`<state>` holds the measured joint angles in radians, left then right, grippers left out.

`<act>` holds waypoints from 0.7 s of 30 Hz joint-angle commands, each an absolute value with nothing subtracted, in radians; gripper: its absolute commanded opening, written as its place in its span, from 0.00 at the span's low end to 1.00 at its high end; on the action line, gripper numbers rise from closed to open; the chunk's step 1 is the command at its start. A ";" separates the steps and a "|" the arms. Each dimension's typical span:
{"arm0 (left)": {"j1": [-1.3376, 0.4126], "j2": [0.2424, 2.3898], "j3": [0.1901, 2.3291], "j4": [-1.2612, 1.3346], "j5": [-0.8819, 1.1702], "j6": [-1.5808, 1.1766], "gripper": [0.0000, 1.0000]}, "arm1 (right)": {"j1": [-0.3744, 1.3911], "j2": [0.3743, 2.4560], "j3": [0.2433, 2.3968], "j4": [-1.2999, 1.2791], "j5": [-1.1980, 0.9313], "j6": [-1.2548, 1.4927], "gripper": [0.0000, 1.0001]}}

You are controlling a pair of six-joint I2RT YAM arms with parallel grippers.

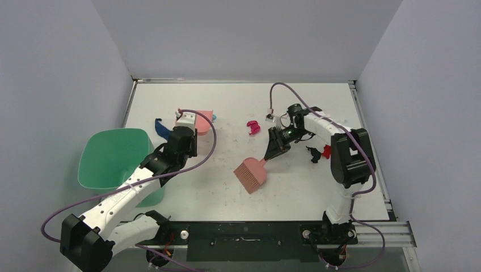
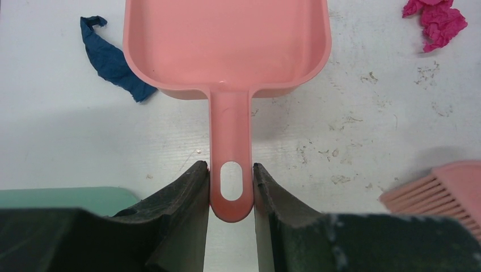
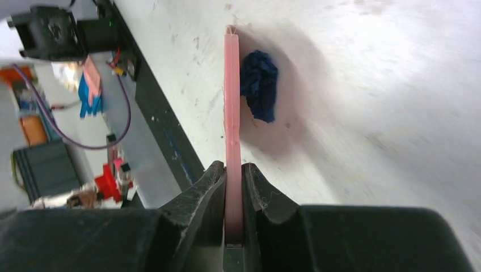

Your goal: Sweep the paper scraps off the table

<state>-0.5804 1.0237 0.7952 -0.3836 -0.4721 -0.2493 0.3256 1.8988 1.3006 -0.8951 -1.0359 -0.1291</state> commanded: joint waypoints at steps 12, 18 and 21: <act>-0.514 0.928 0.788 -0.294 -0.473 -0.249 0.00 | 0.003 1.890 1.582 -1.403 -1.236 -0.616 0.05; -0.509 0.910 0.789 -0.297 -0.514 -0.243 0.00 | 0.043 1.887 1.711 -1.248 -1.167 -0.408 0.05; -0.504 0.880 0.774 -0.277 -0.513 -0.247 0.00 | 0.106 1.835 1.723 -1.011 -0.959 -0.229 0.05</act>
<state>-0.5156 0.9257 0.7803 -0.3519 -0.4839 -0.2478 0.0353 1.9087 1.6791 -1.2697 -1.1259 -0.4294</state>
